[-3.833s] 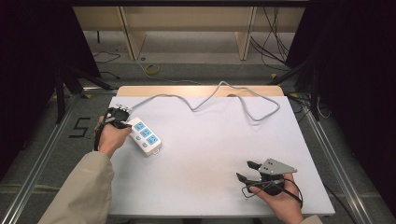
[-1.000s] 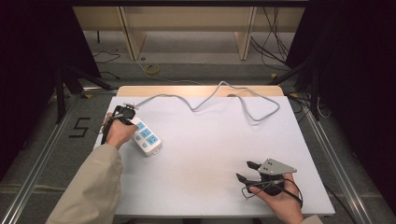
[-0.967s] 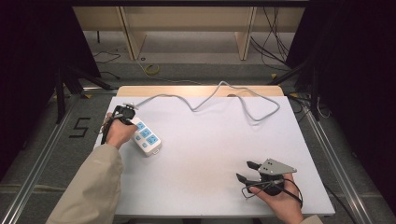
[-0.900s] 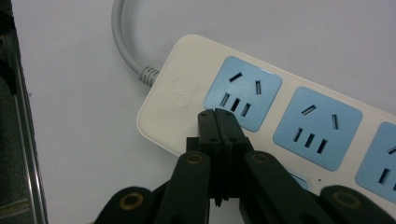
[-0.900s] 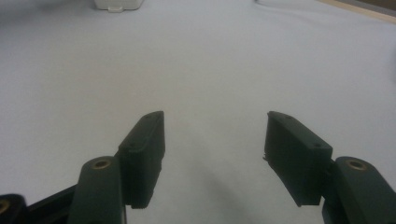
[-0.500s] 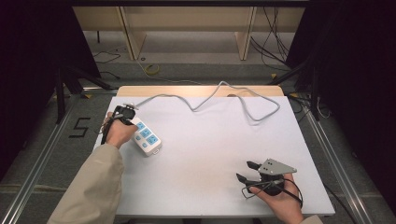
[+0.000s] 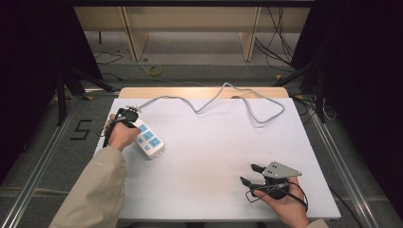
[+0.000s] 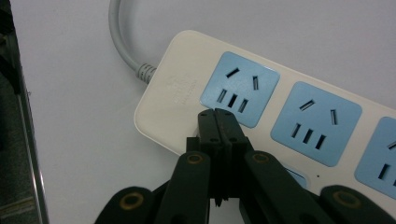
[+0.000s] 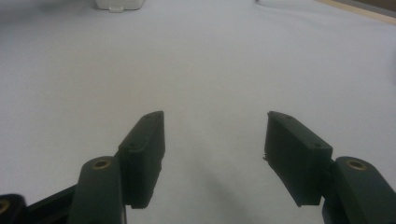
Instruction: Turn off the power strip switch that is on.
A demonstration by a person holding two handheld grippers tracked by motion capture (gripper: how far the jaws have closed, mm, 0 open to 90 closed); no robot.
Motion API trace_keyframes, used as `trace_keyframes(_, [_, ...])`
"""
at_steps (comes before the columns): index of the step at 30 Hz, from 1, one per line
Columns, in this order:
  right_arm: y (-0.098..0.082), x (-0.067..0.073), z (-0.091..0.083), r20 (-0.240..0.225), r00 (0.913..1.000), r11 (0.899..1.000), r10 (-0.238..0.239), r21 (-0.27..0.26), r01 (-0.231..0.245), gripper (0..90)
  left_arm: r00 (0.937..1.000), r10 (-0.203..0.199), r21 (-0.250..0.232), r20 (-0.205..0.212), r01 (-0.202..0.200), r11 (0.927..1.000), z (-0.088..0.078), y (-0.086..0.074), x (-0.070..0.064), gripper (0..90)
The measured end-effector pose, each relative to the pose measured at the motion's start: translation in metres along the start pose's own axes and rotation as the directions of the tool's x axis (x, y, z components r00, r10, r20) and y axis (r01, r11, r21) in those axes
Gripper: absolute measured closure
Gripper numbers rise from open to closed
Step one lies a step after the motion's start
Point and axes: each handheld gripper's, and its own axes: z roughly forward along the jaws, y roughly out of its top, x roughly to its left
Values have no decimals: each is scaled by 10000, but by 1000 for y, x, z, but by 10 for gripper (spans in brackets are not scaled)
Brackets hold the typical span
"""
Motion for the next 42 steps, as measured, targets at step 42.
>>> trace_keyframes(42, [0,-1,0,9,10000,10000,35,-8,-35,391,10000,67,-39,48,-67,10000,0,0,1,898])
